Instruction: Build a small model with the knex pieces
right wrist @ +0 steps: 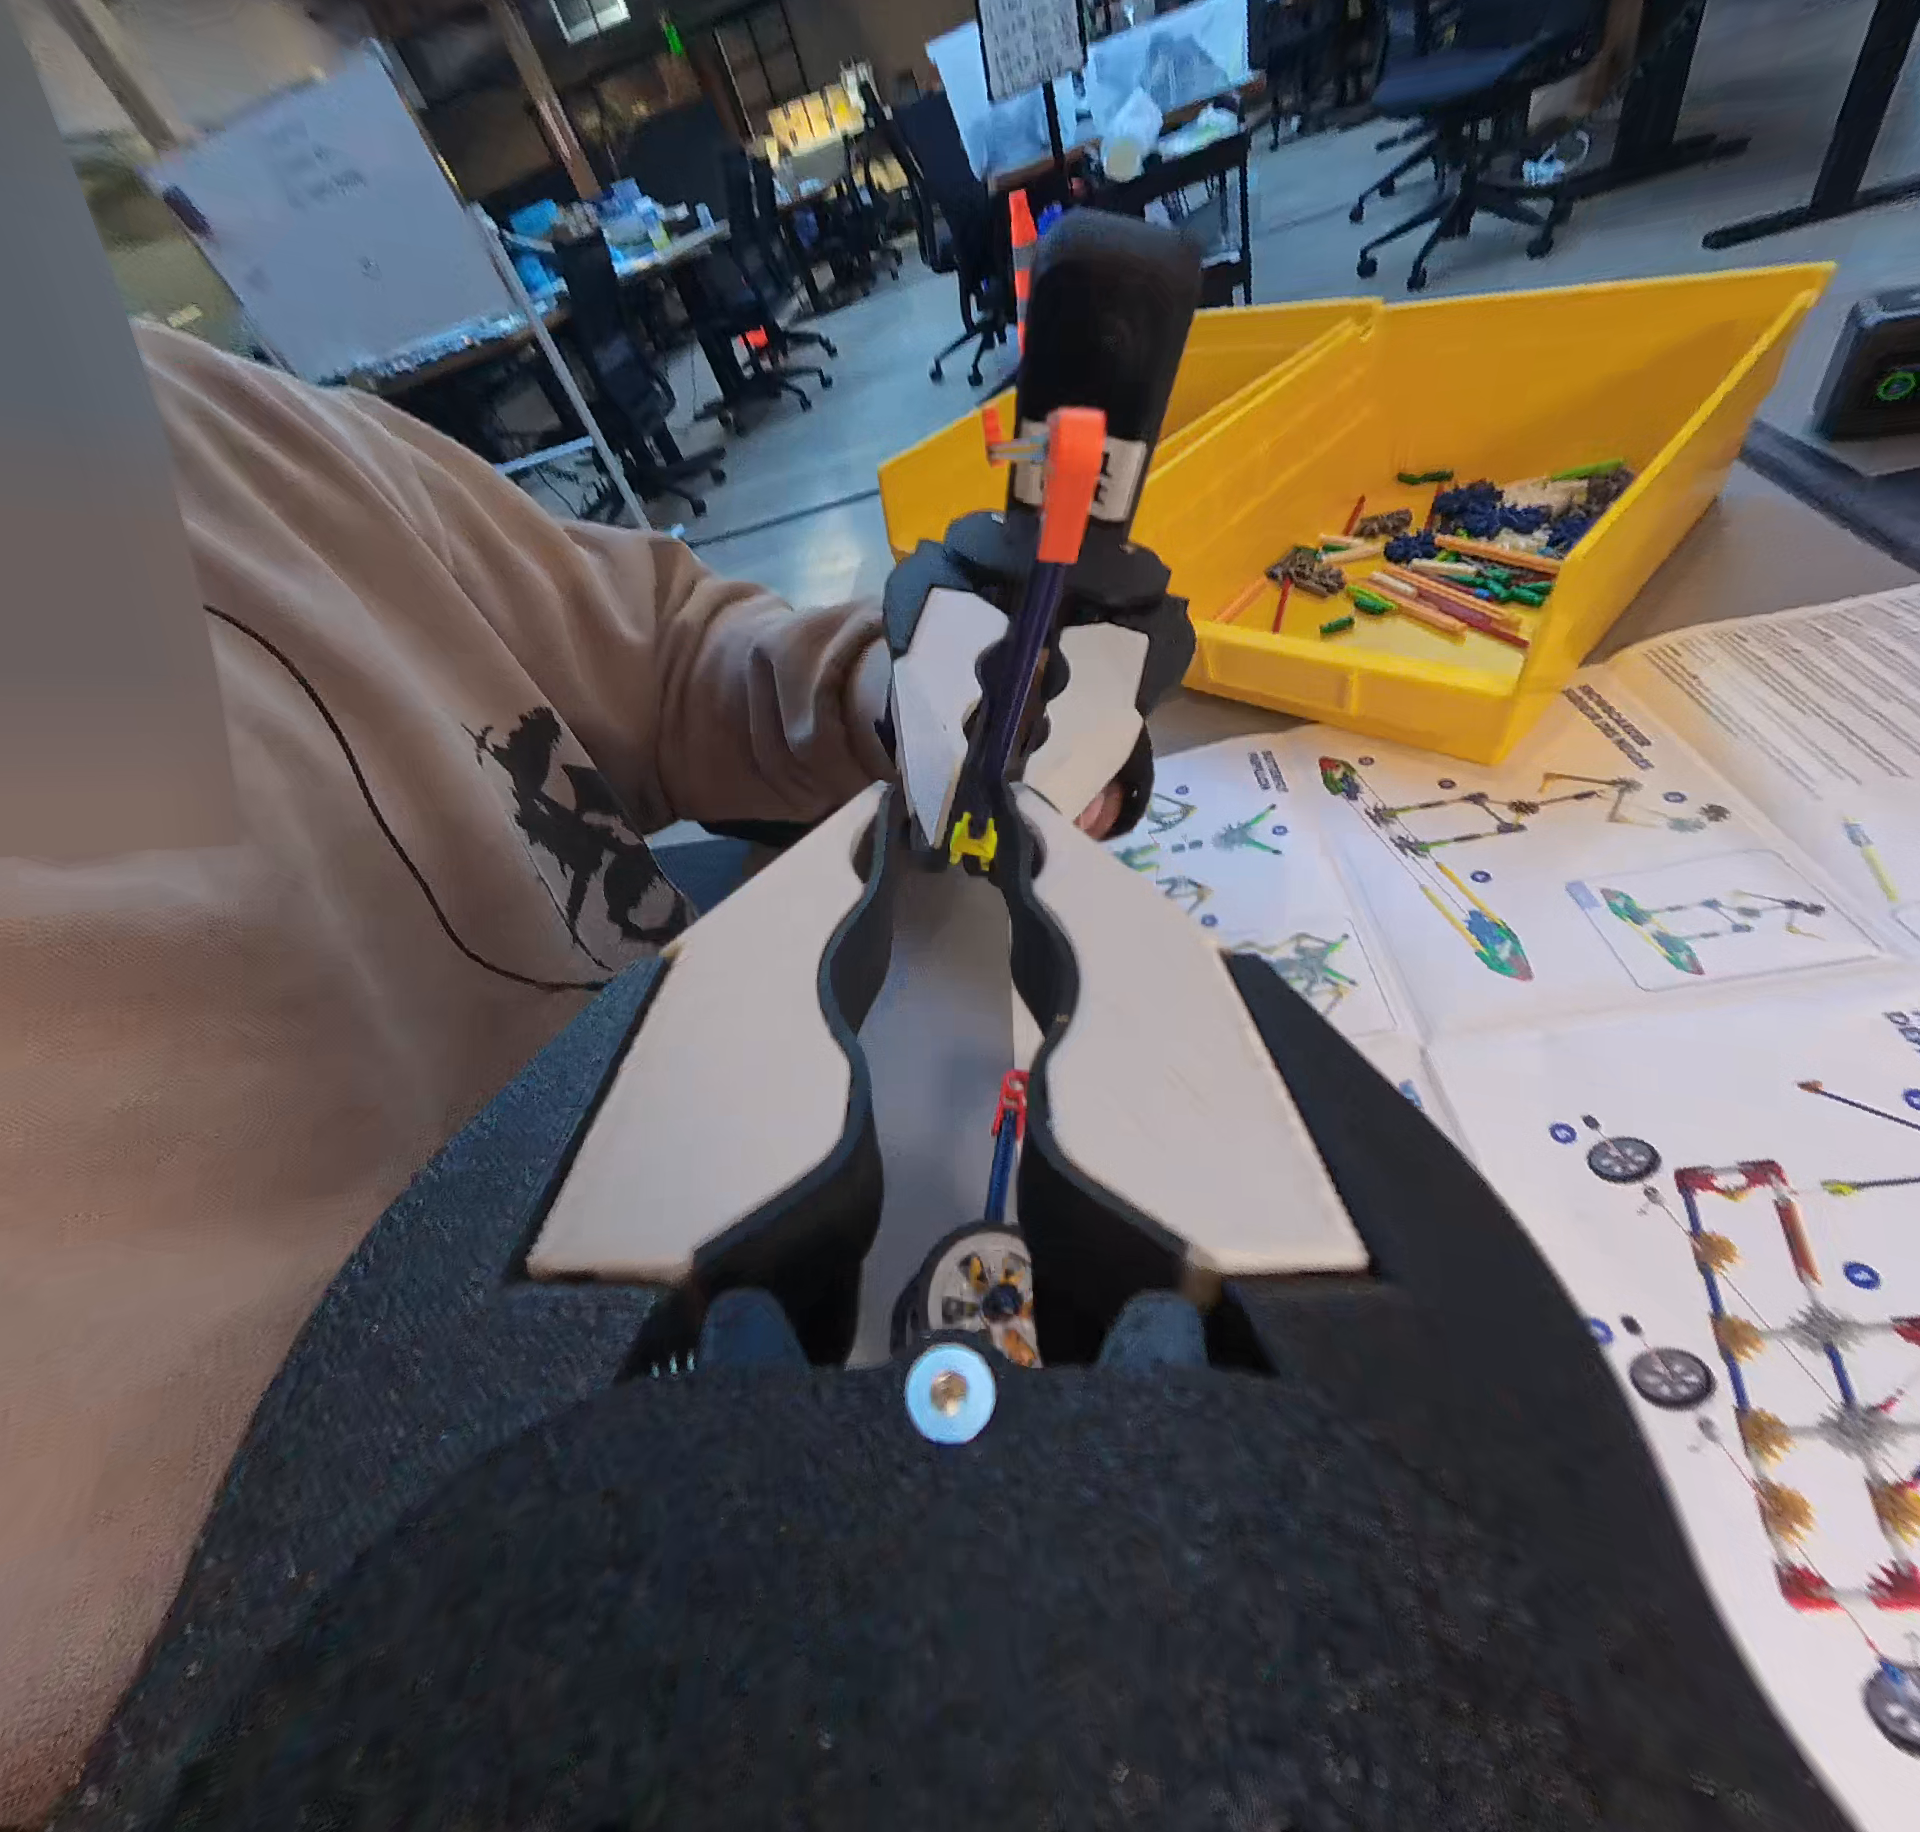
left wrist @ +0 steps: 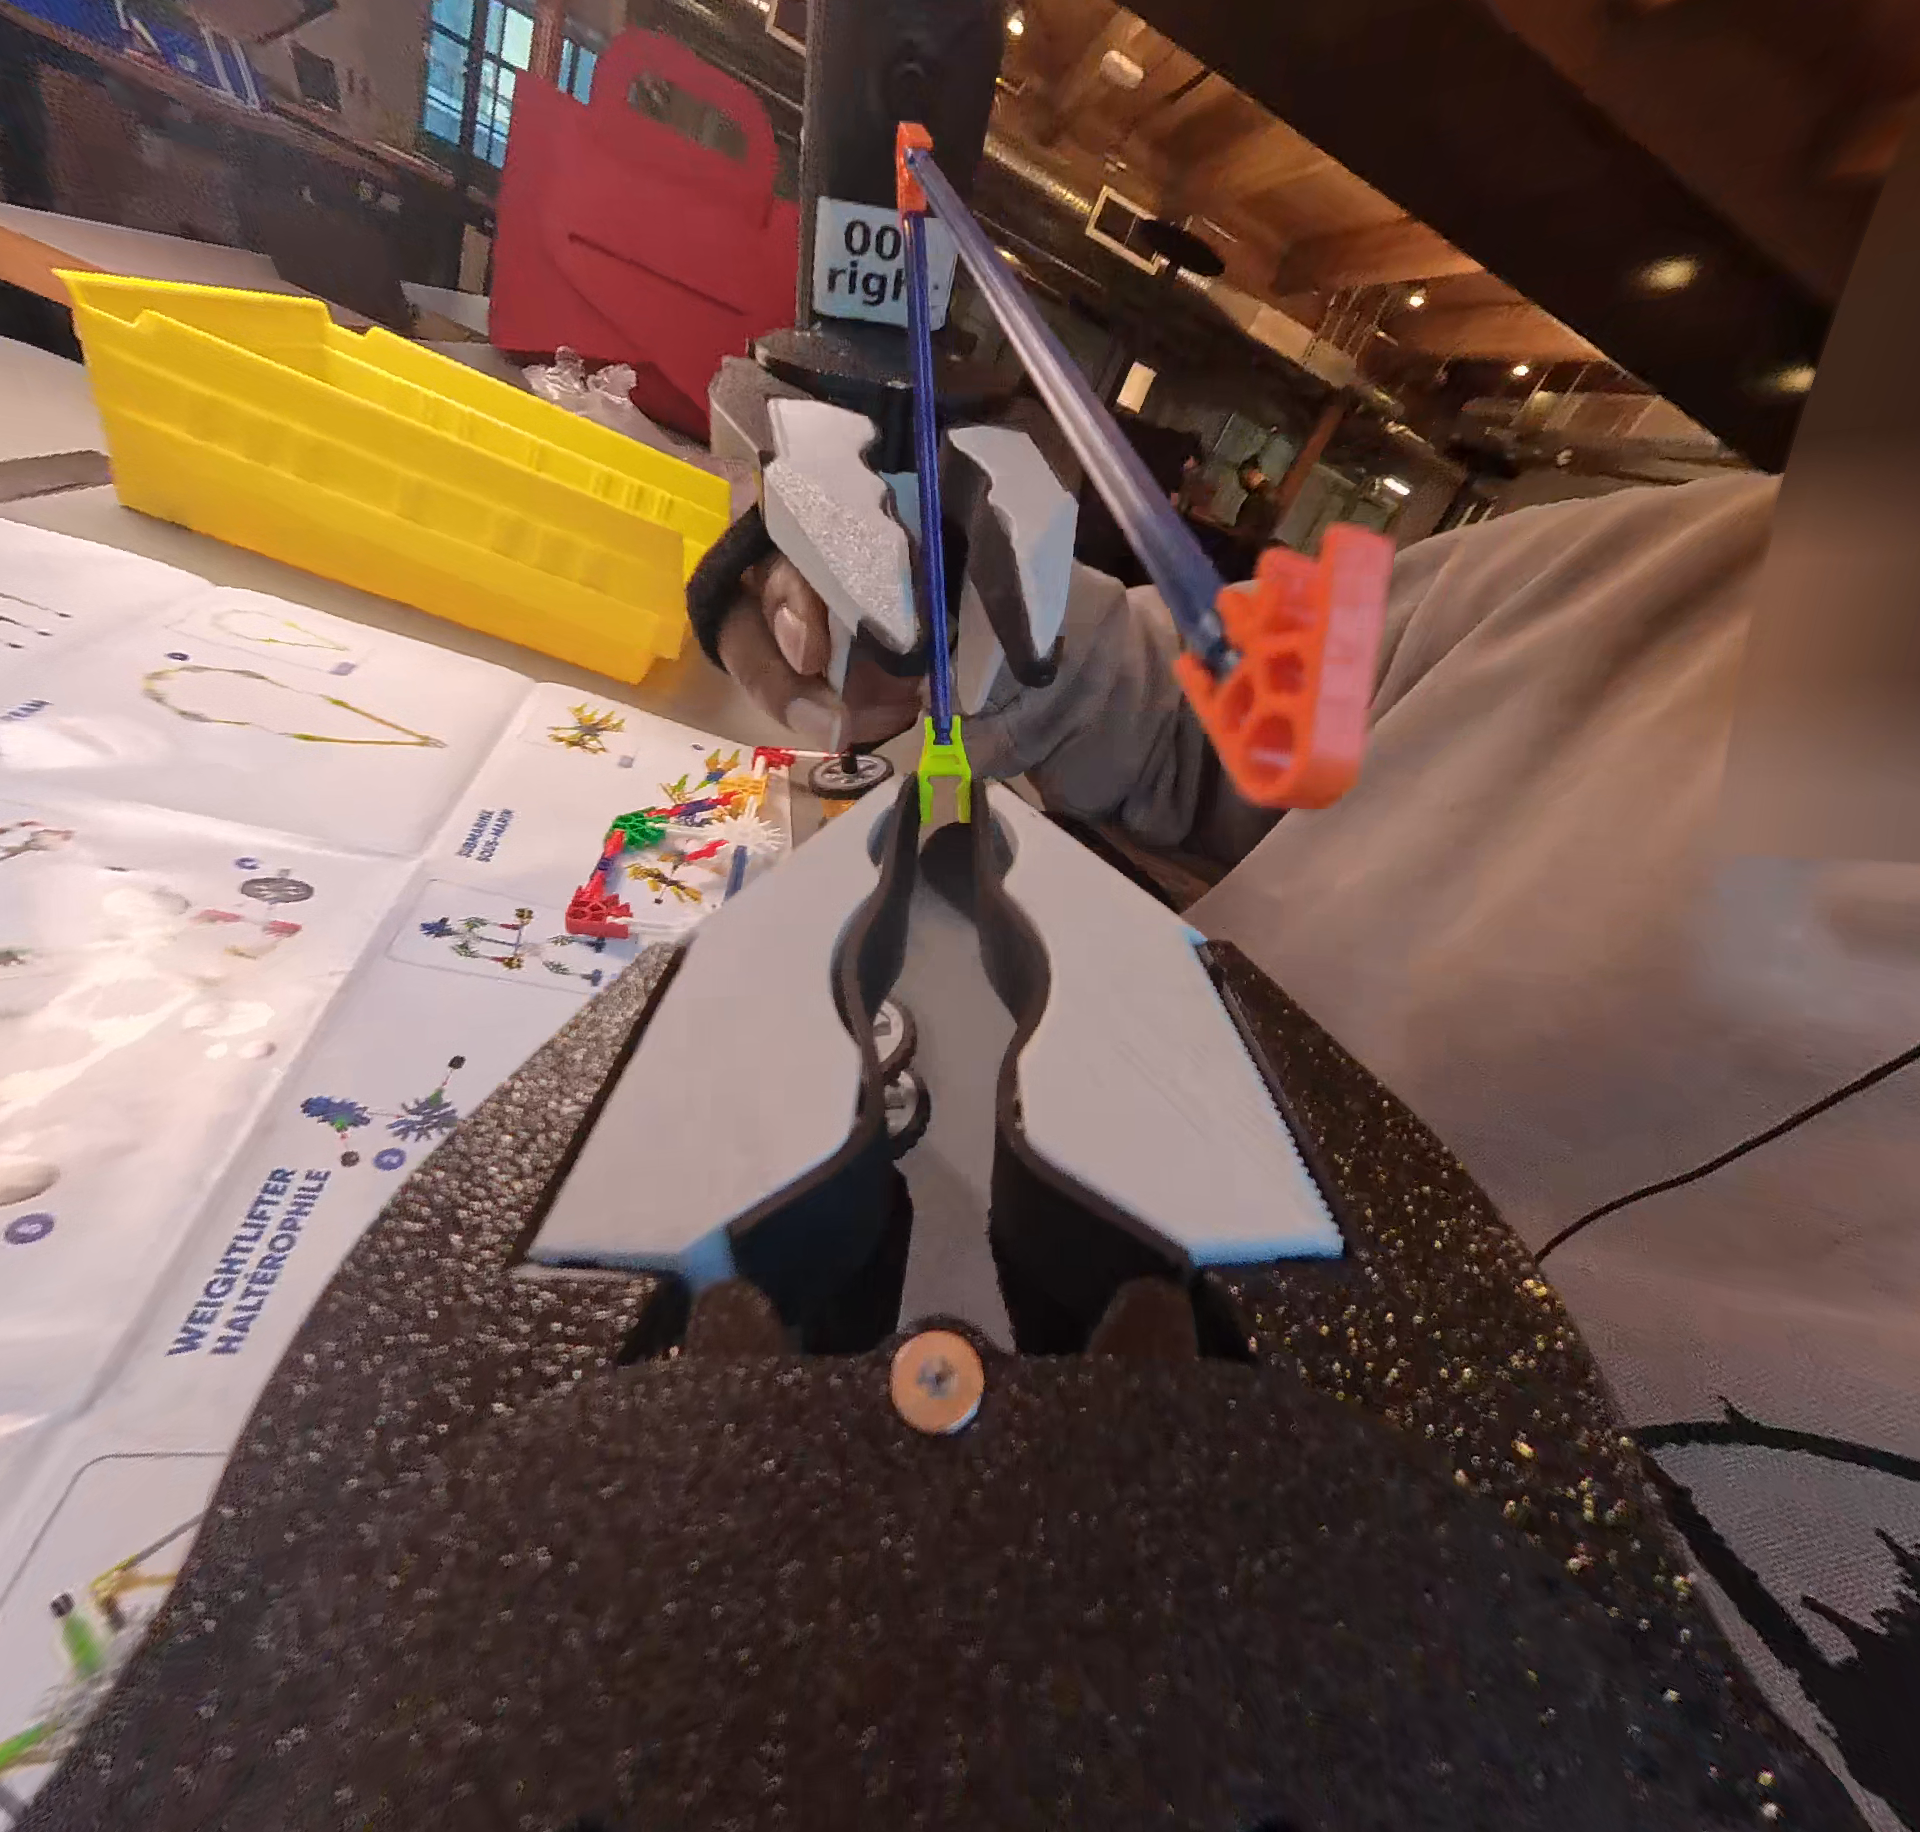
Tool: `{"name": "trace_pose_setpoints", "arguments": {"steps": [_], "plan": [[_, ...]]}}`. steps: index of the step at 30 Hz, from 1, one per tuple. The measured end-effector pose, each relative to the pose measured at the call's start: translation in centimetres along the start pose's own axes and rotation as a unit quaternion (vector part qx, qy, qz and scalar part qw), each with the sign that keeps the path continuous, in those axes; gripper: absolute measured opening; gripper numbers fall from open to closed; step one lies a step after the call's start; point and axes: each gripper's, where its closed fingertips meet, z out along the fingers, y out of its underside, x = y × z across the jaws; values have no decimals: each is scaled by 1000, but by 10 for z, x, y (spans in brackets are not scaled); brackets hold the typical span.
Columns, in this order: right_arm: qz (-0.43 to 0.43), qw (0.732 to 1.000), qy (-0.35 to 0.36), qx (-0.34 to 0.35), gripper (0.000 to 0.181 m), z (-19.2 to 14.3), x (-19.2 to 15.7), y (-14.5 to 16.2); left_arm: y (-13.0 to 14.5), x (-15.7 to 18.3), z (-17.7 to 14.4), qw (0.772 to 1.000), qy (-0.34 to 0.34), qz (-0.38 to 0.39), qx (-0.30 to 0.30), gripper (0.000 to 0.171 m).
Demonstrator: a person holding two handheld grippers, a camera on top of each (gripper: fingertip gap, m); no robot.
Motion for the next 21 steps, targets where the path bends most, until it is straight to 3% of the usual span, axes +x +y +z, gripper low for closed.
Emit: {"name": "trace_pose_setpoints", "arguments": {"steps": [3,8,18,21], "plan": [[-13,998,10,-61,15,3,2,13,2,-1,1,1000,-9,11,-9,6],[-10,995,7,-98,6,9,5,21,7,-2,2,999,-19,30,-27,7],[-2,994,22,-102,5,9,18,26,12,-16,-1,997,-58,35,-41,8],[5,994,35,-101,5,5,31,32,30,-37,-13,991,-94,-6,-95,24]]}}
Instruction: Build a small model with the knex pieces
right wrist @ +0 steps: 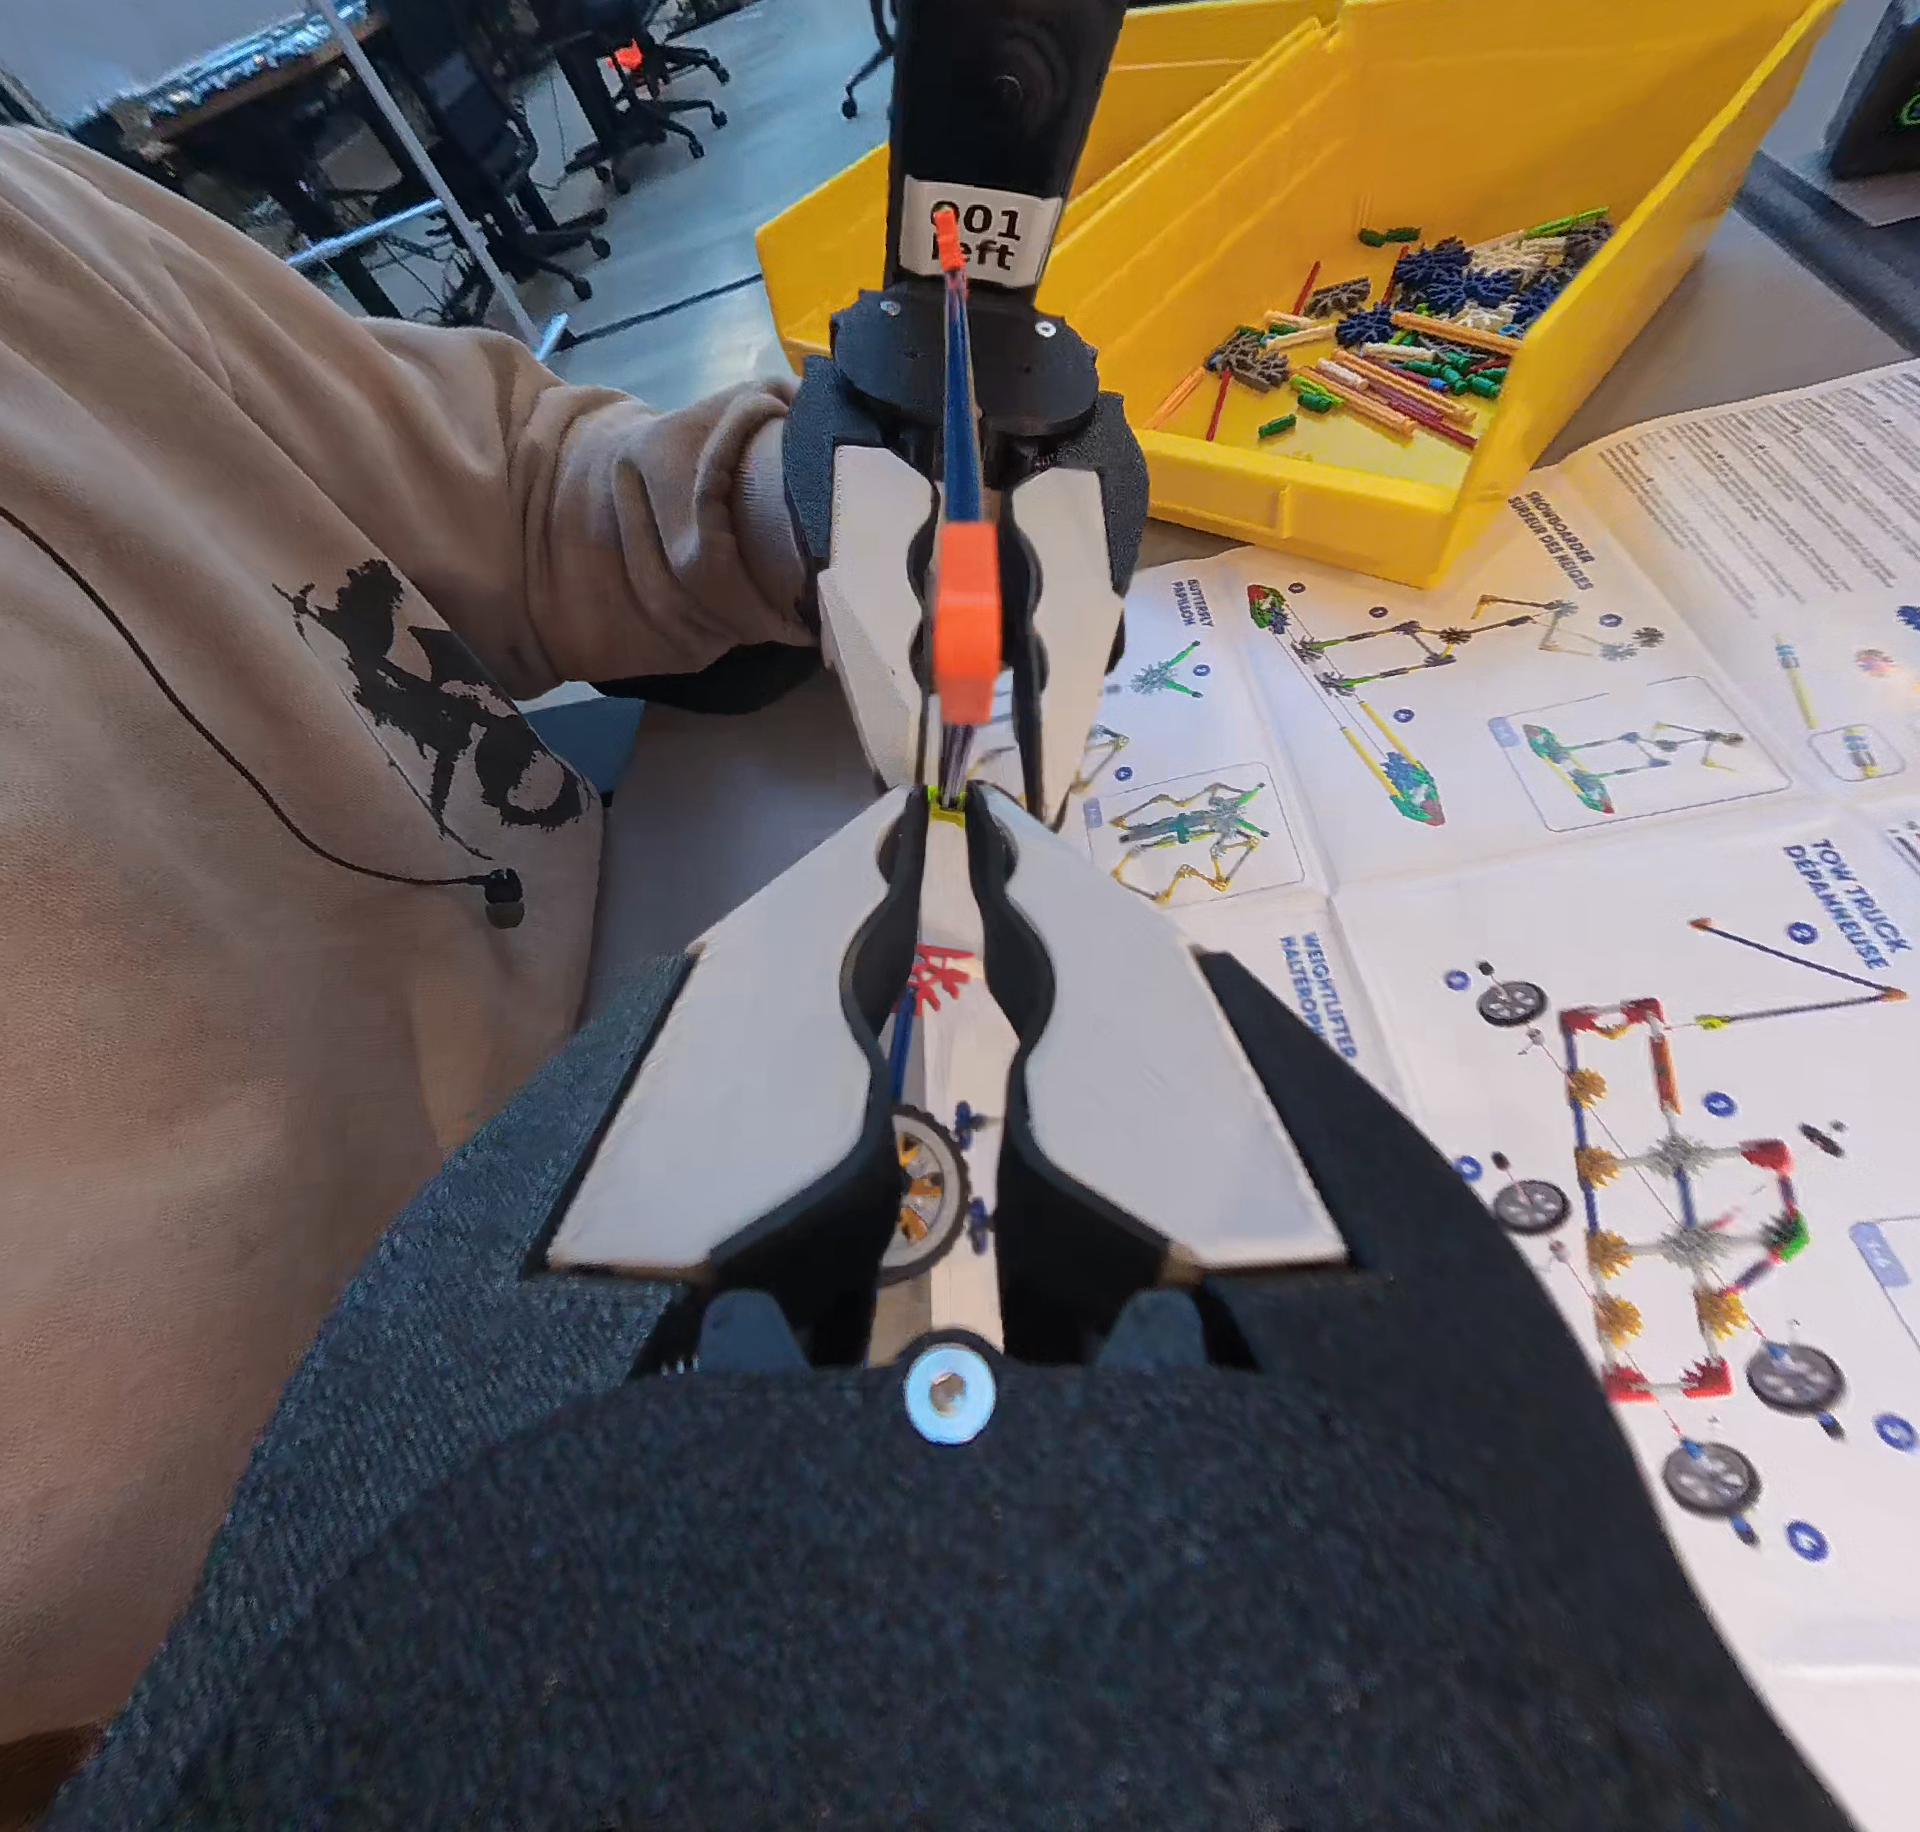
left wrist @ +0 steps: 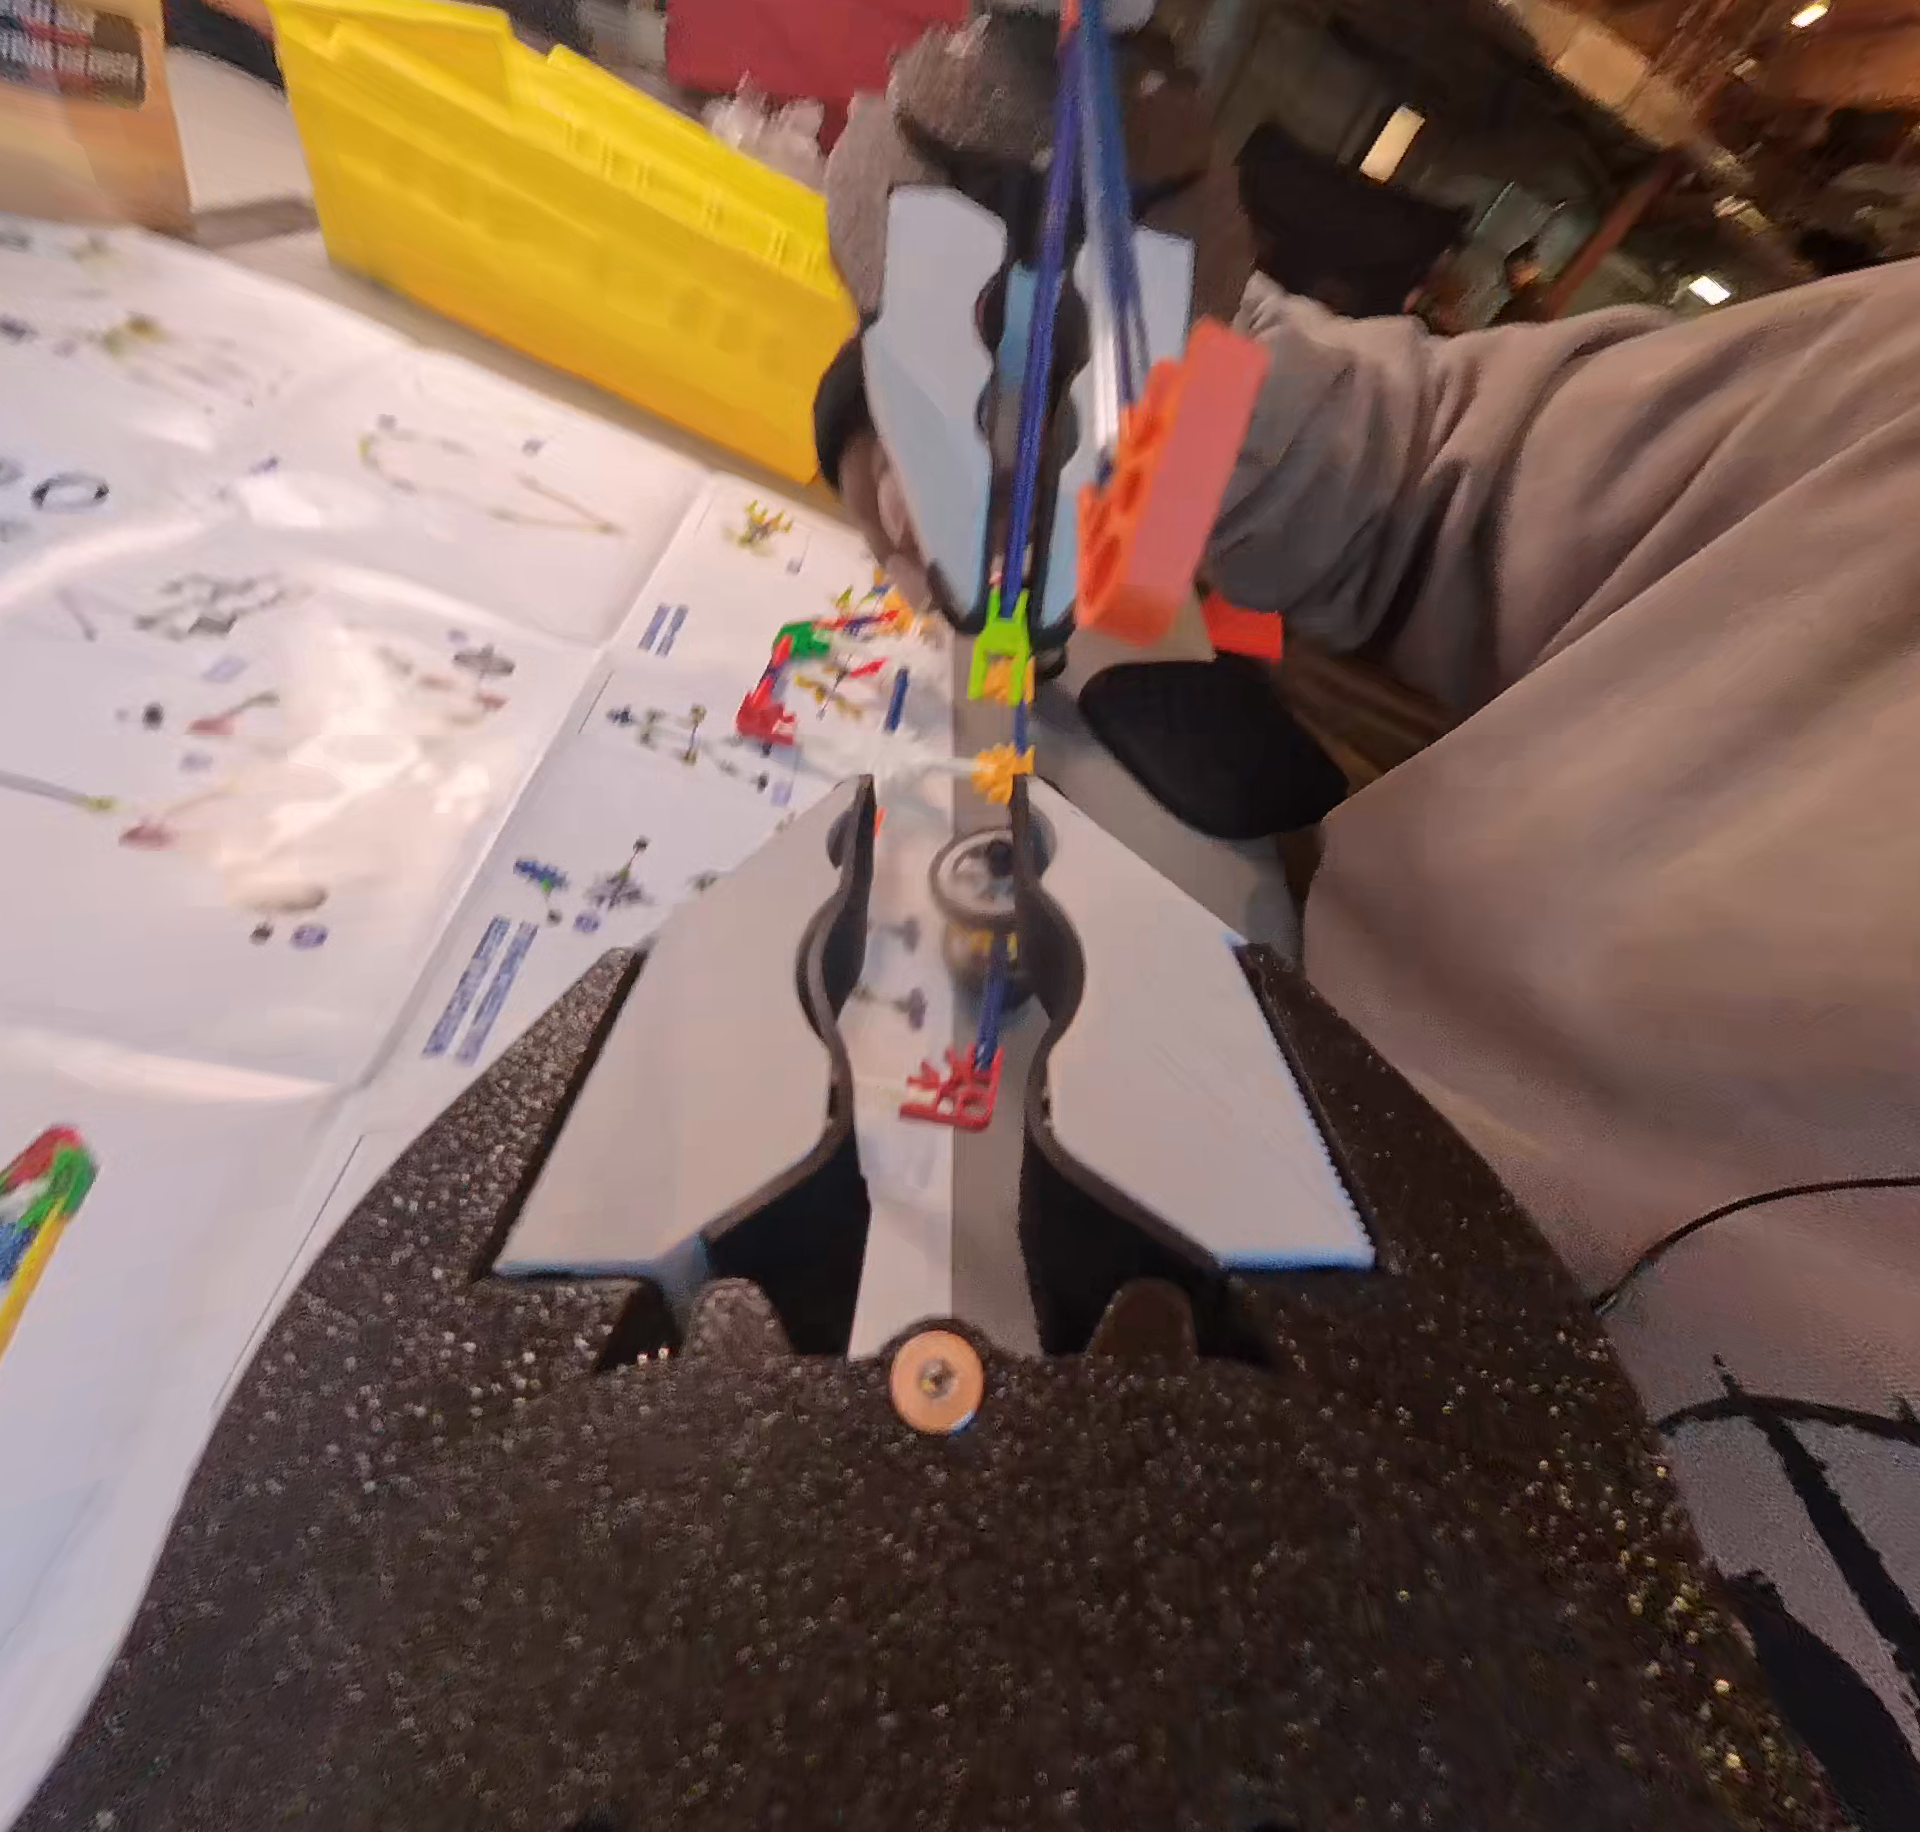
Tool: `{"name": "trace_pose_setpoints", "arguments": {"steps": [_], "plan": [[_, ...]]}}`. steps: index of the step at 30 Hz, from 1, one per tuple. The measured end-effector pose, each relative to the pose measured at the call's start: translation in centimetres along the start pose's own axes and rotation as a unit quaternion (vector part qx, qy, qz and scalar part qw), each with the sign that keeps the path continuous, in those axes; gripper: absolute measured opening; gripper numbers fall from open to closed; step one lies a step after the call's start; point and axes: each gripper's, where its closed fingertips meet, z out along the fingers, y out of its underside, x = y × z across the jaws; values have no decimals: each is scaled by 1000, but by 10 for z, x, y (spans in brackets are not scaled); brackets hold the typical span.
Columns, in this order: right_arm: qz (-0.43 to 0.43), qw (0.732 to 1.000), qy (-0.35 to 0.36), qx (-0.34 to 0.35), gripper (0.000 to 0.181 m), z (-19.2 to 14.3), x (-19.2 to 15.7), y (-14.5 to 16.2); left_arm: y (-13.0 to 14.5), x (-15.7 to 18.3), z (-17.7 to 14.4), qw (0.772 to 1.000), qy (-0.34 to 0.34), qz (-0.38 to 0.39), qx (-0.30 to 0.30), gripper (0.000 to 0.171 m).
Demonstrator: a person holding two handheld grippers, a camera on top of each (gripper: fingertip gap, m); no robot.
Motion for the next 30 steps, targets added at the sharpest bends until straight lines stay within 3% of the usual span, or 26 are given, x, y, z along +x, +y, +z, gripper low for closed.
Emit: {"name": "trace_pose_setpoints", "arguments": {"steps": [3,7,15,19,23,30], "plan": [[17,1000,7,-10,5,-6,18,14,49,-34,-5,989,-53,-70,-117,29],[43,999,-1,-28,5,-7,29,36,88,-45,2,970,-66,-138,-188,32],[53,999,-10,2,5,-20,34,45,87,-34,16,956,-51,-221,-184,23],[54,998,-11,7,5,-30,29,51,94,-34,8,952,-101,-197,-212,36],[53,998,-10,17,5,-41,24,50,98,-19,12,939,-101,-257,-205,37],[27,998,-23,51,5,-45,8,39,89,-20,25,868,-68,-480,-109,35]]}}
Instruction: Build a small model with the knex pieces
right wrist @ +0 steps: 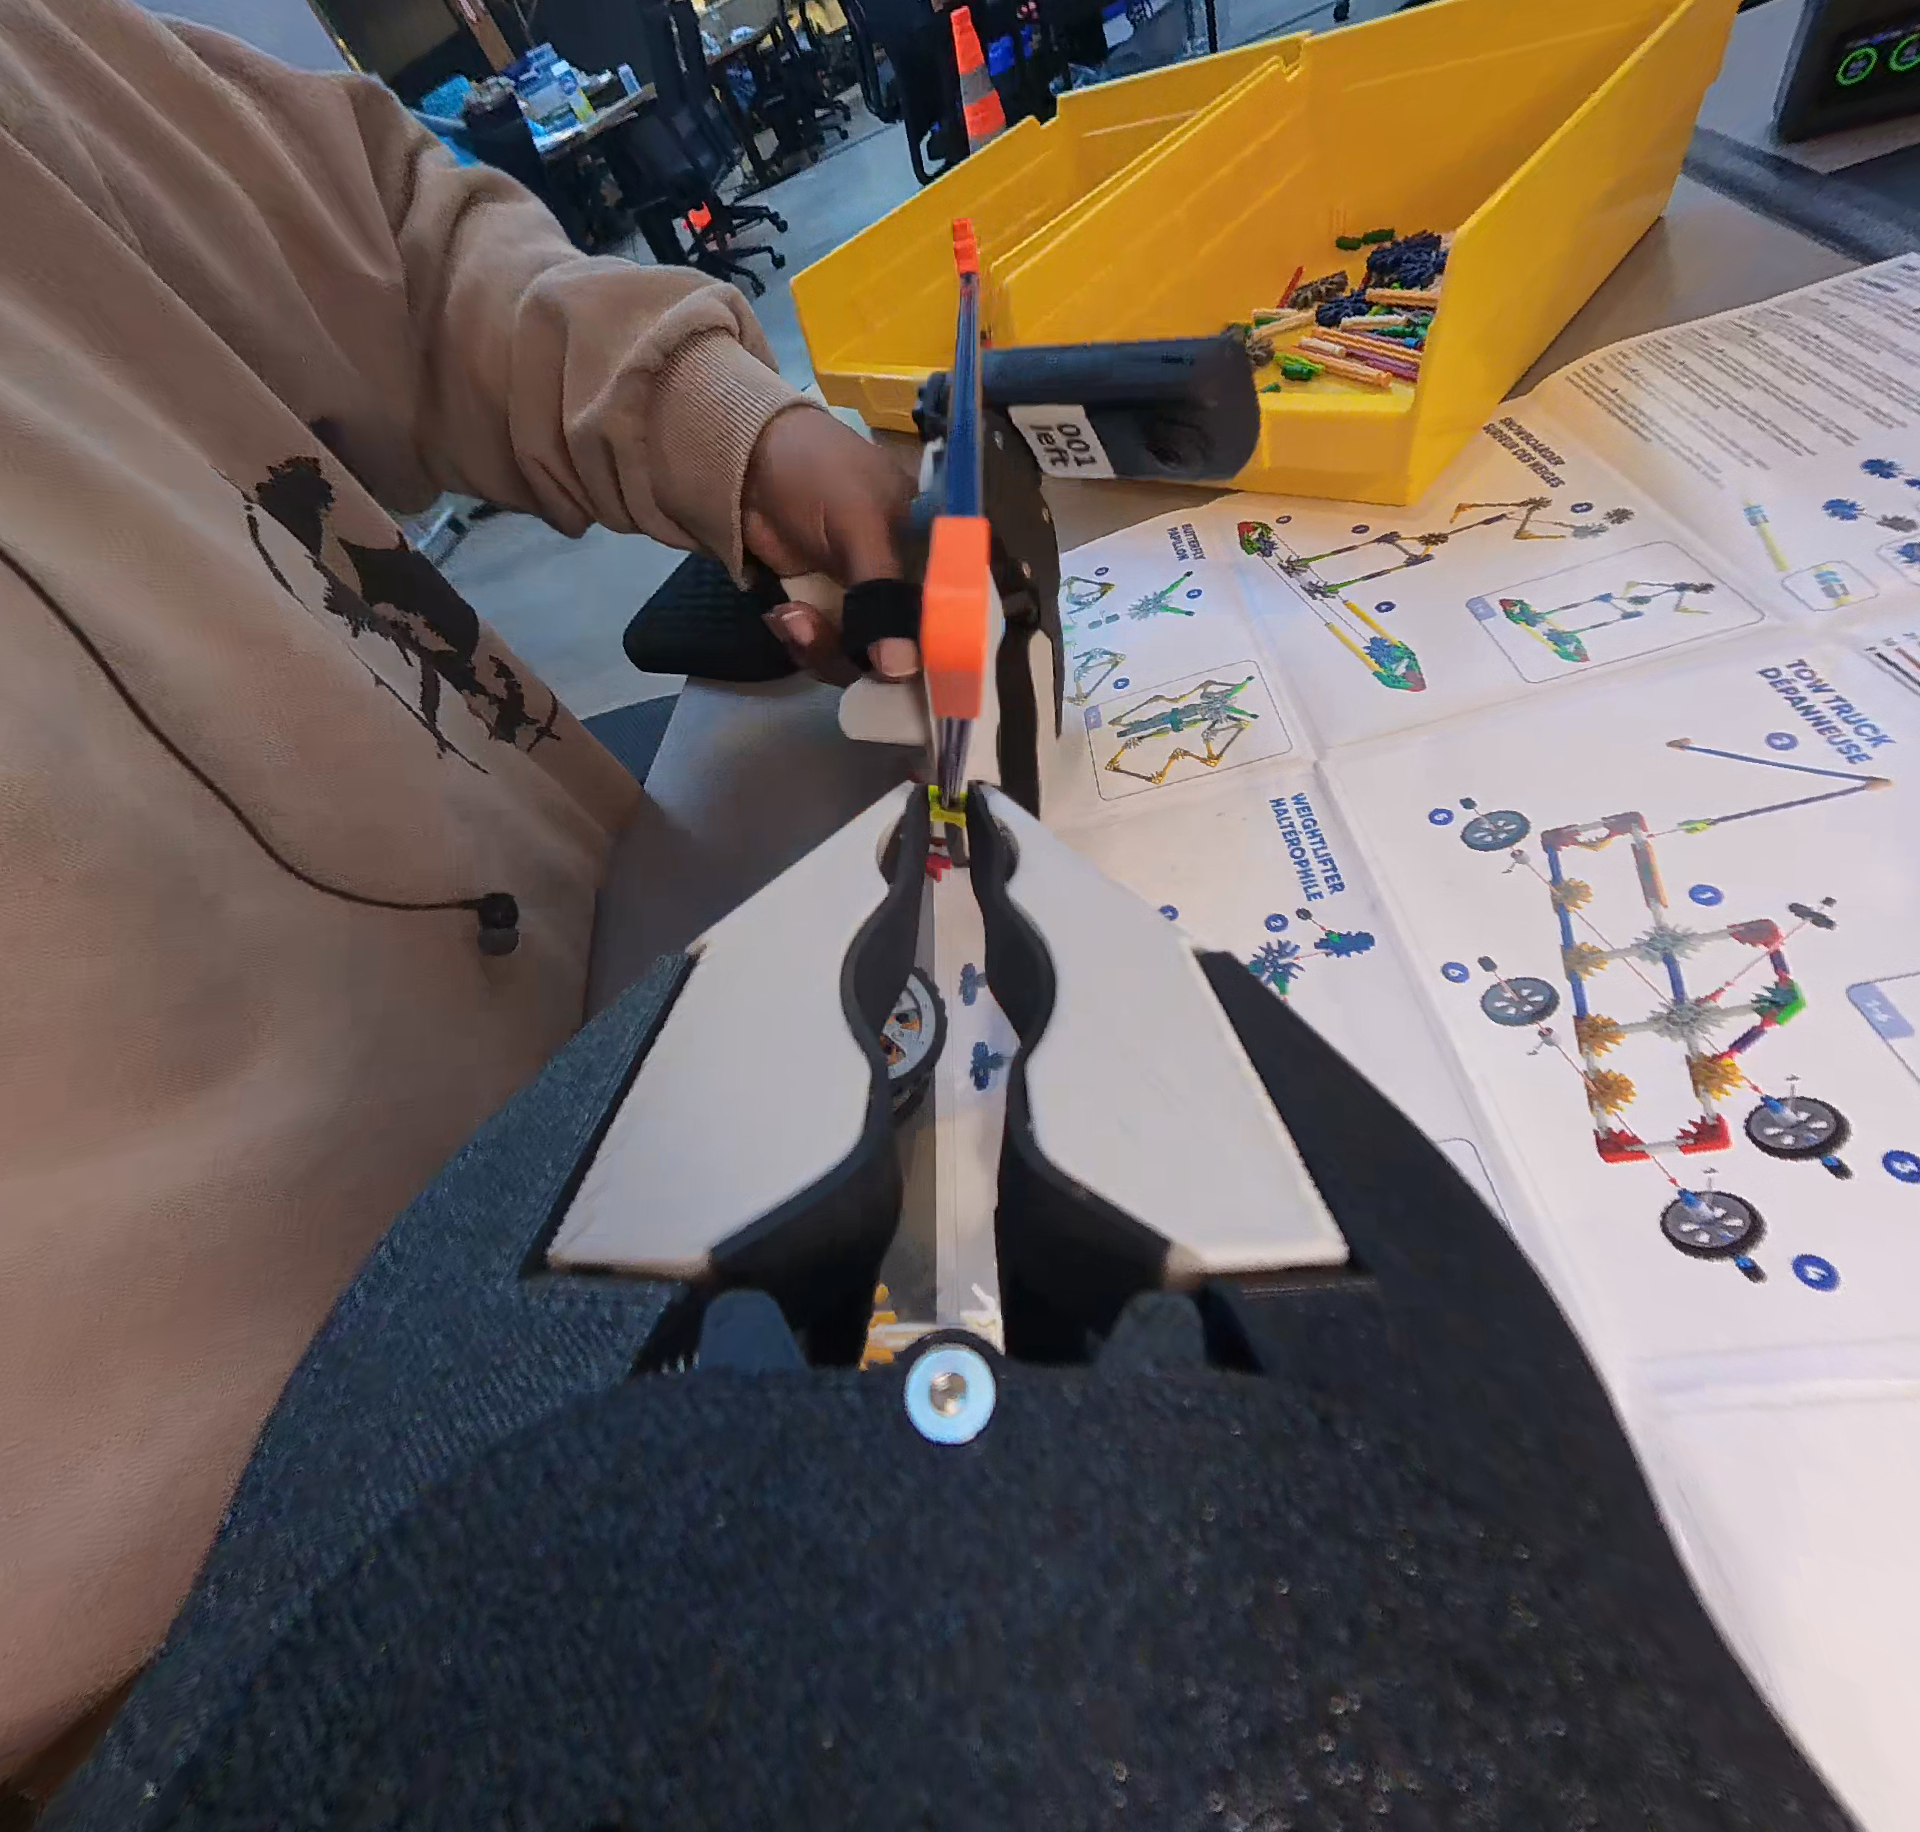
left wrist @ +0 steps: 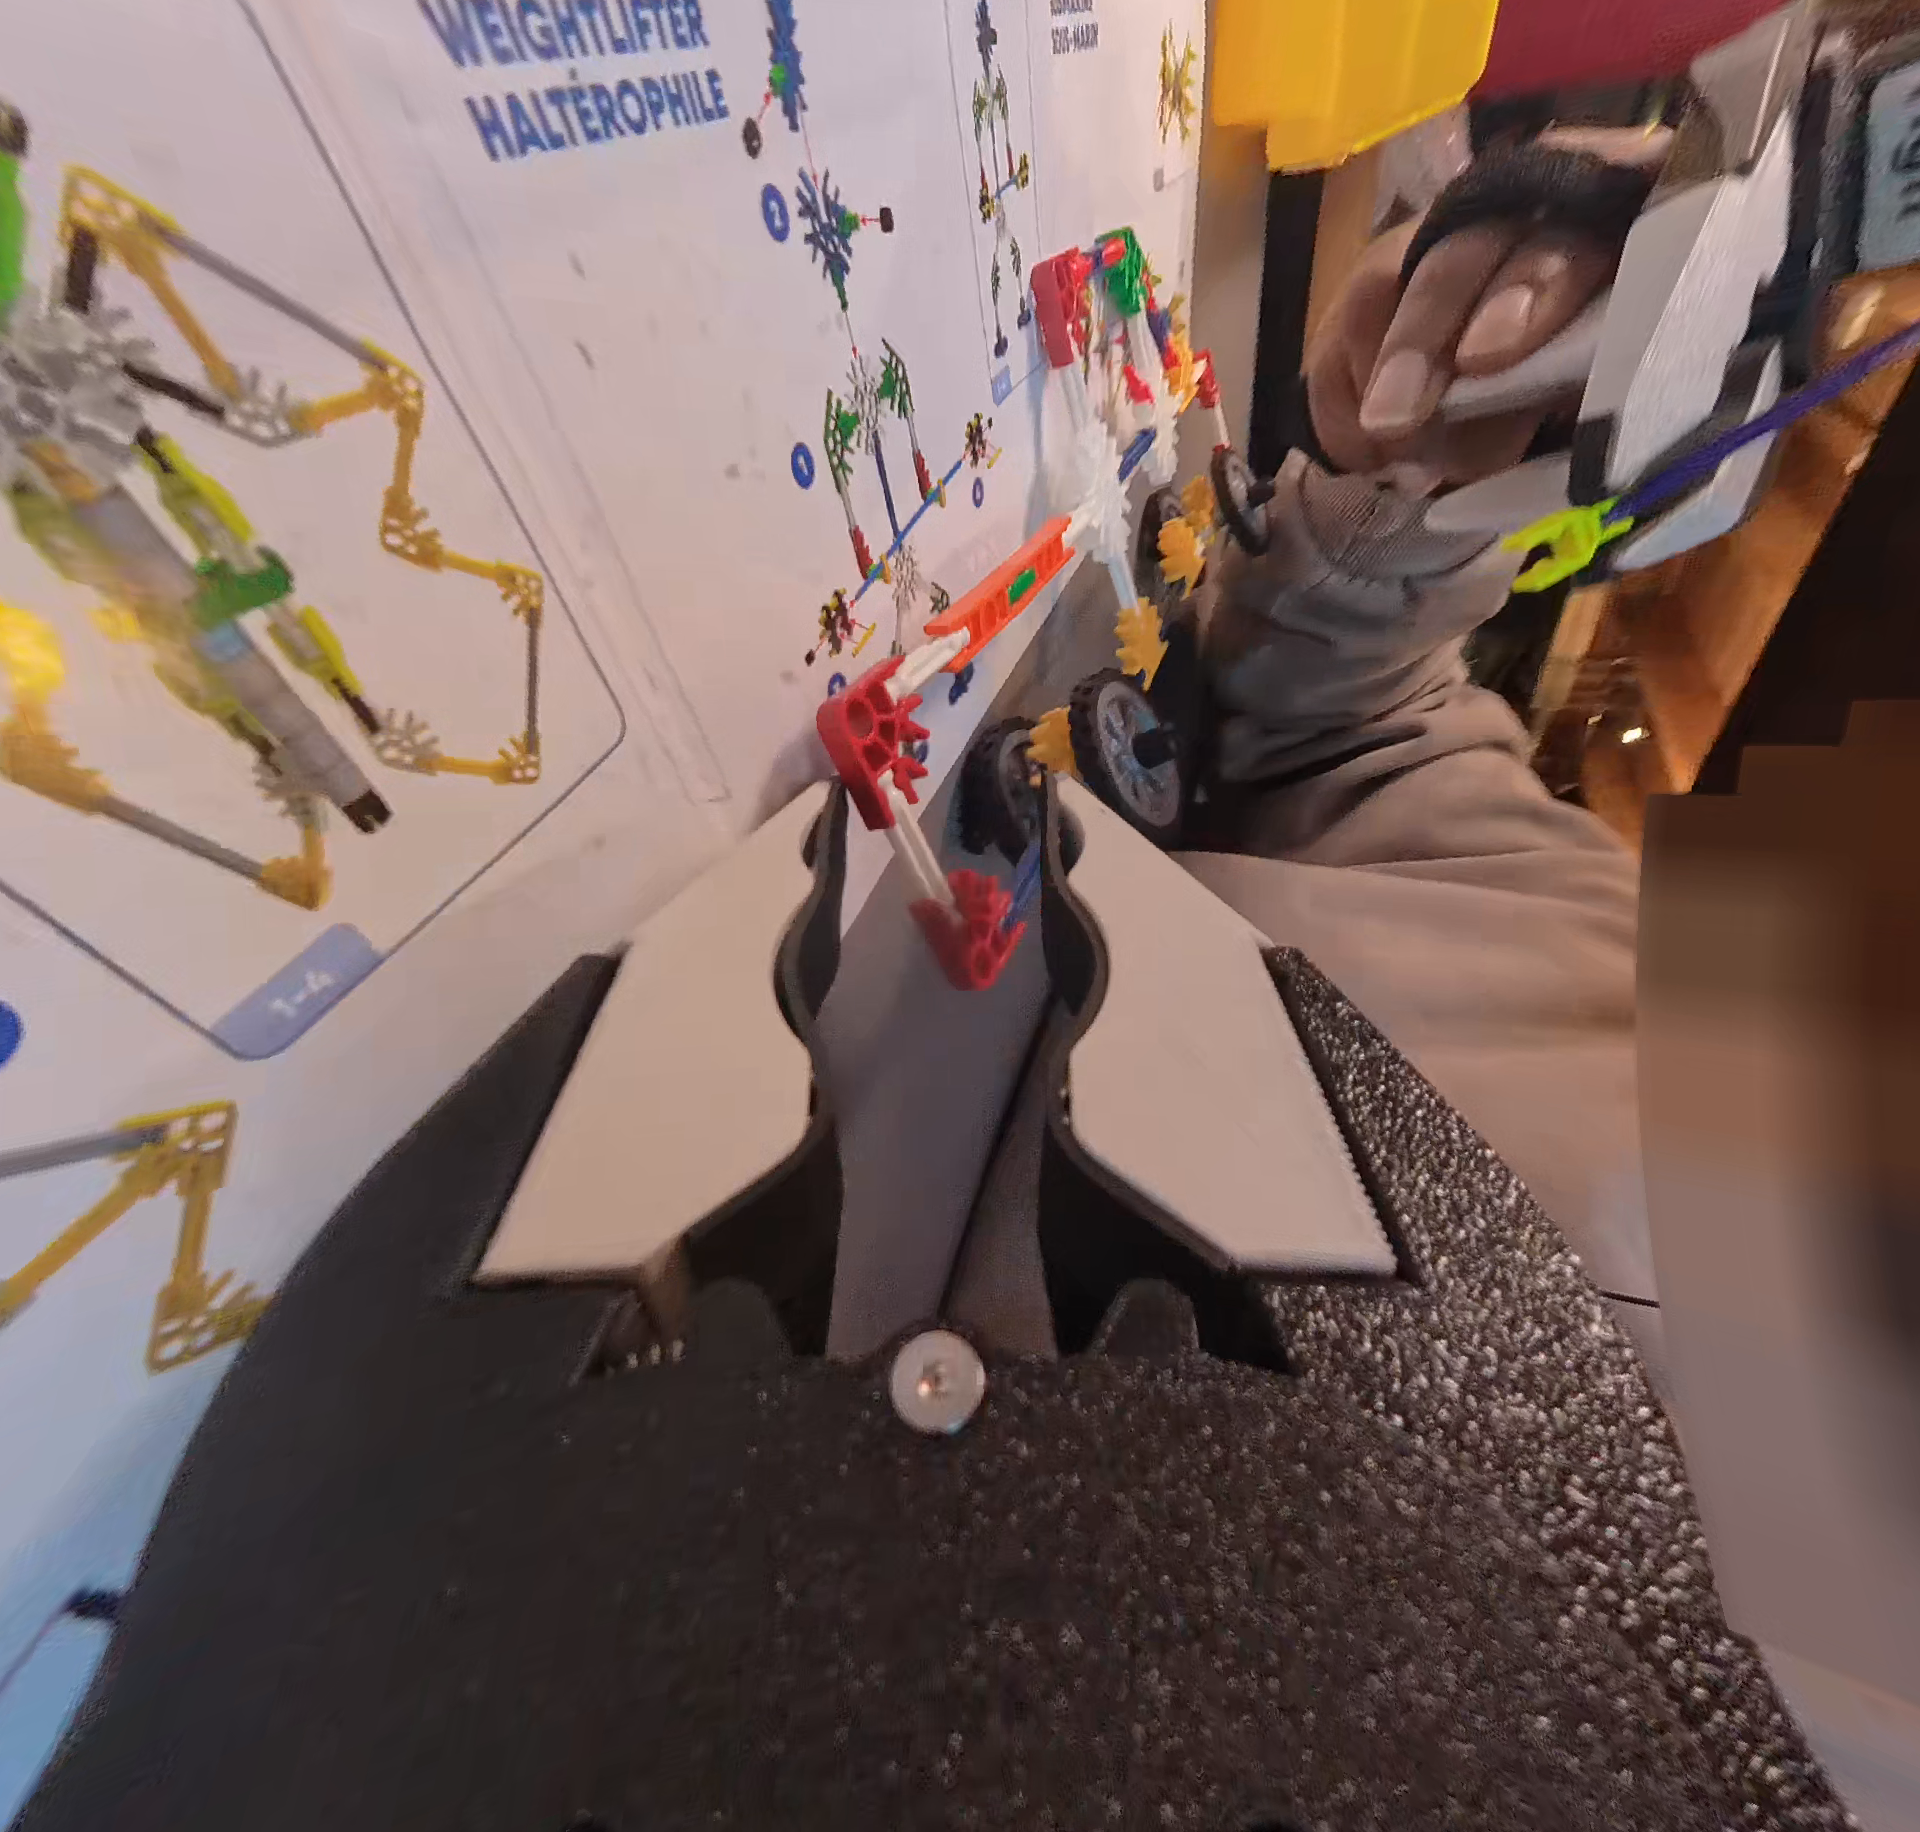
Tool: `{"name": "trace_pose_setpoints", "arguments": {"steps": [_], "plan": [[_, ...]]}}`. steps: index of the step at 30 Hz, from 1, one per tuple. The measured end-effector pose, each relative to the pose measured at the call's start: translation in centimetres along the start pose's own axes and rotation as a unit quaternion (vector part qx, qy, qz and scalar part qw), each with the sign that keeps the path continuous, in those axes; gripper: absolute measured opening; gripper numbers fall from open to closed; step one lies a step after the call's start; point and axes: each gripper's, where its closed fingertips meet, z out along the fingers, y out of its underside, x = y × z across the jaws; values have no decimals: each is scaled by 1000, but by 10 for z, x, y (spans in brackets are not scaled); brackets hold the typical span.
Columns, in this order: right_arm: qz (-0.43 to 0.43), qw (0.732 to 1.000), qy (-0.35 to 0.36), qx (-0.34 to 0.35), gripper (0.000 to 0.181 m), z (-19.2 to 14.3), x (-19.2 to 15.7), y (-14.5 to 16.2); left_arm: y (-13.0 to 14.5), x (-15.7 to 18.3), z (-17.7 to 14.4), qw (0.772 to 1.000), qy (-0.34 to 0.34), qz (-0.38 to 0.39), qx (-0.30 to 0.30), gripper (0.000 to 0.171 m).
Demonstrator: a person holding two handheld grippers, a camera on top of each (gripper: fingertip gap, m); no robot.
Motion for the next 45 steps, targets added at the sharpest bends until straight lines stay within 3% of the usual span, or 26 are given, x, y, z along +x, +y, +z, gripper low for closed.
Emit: {"name": "trace_pose_setpoints", "arguments": {"steps": [4,11,15,17,20,23,26,30,35,45], "plan": [[2,1000,-12,24,4,-1,-3,-2,-10,-1,9,997,45,-69,14,23],[15,999,-34,37,4,-5,-5,1,-28,3,20,993,68,-76,56,21],[28,998,-36,37,4,-5,-3,3,-43,3,24,991,65,-63,96,10],[29,998,-29,38,4,-6,0,3,-53,8,24,991,65,-21,118,6],[30,998,-6,52,4,-17,6,-5,-61,36,18,978,68,141,139,3],[35,998,13,55,4,-30,11,-14,-53,65,10,936,52,318,141,3],[42,999,-3,29,4,-25,4,-17,-40,83,6,894,44,423,142,3],[36,999,-6,-25,4,-10,-6,-14,-29,91,1,863,44,480,152,3],[42,996,2,-72,4,4,-13,-12,-23,95,-5,841,54,511,170,3],[43,989,13,-139,5,11,-23,-15,-16,101,-11,824,96,527,185,3]]}}
